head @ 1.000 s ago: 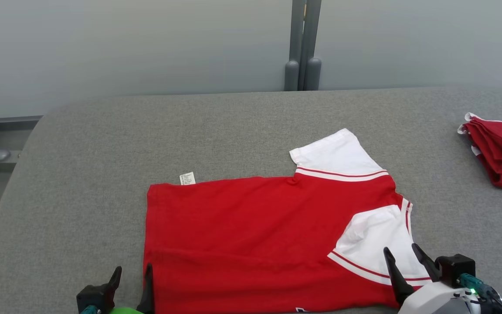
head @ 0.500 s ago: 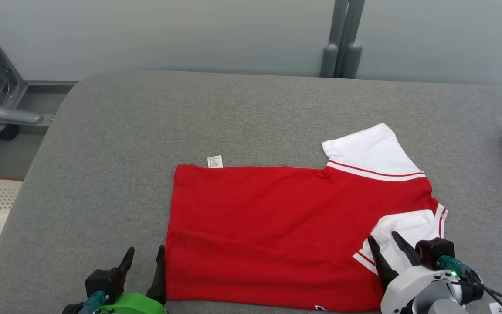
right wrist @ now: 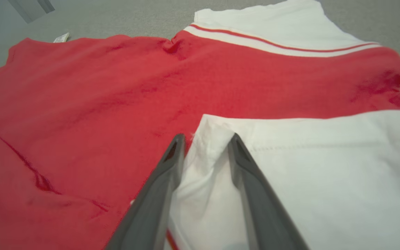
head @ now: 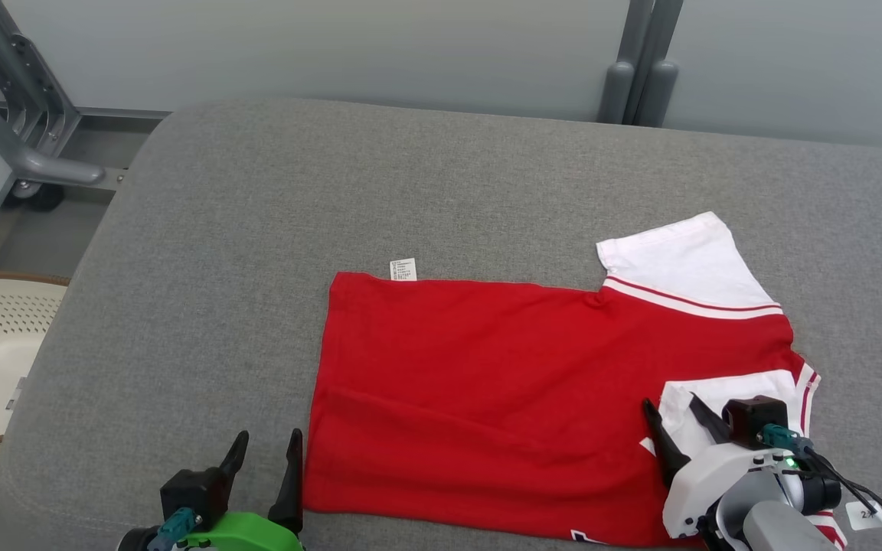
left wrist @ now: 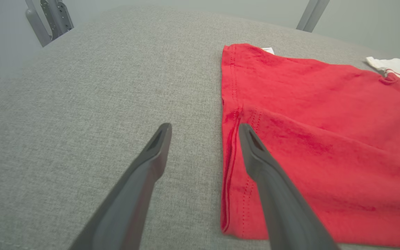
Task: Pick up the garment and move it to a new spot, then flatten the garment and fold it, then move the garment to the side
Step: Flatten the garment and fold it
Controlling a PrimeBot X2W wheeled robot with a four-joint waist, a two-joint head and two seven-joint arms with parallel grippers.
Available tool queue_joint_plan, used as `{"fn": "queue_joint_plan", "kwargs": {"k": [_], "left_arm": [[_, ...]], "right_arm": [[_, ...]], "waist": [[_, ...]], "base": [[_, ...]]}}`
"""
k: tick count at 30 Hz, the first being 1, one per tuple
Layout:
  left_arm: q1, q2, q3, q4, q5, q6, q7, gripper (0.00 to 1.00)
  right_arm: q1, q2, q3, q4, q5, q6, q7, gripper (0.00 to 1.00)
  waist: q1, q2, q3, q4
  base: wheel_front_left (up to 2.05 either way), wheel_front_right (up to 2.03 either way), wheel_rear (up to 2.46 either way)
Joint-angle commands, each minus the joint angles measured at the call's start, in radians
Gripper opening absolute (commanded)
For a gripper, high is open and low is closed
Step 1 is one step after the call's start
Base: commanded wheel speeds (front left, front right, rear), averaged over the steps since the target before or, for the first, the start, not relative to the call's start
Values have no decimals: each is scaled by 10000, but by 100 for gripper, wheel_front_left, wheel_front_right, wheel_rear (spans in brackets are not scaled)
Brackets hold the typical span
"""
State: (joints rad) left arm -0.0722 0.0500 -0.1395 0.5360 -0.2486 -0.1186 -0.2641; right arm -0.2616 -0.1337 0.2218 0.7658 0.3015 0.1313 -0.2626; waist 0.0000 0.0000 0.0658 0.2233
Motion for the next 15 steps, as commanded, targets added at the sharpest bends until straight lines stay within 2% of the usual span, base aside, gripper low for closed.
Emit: {"fn": "queue_joint_plan", "kwargs": {"k": [1, 9, 15], "left_arm": [[-137, 18, -27, 22, -44, -17, 4, 100], [38, 17, 207, 39, 115, 33, 4, 100], [89, 17, 328, -141, 177, 30, 4, 100]], "right_arm": [[-210, 21, -28, 179, -68, -13, -25, 100], [-76, 94, -222, 578, -91, -13, -25, 100], [115, 67, -716, -302, -51, -13, -25, 100]], "waist": [[0, 0, 18, 34], [0, 0, -266, -150], [0, 0, -485, -467]], "base": [[0, 0, 0], [0, 0, 0], [0, 0, 0]]}}
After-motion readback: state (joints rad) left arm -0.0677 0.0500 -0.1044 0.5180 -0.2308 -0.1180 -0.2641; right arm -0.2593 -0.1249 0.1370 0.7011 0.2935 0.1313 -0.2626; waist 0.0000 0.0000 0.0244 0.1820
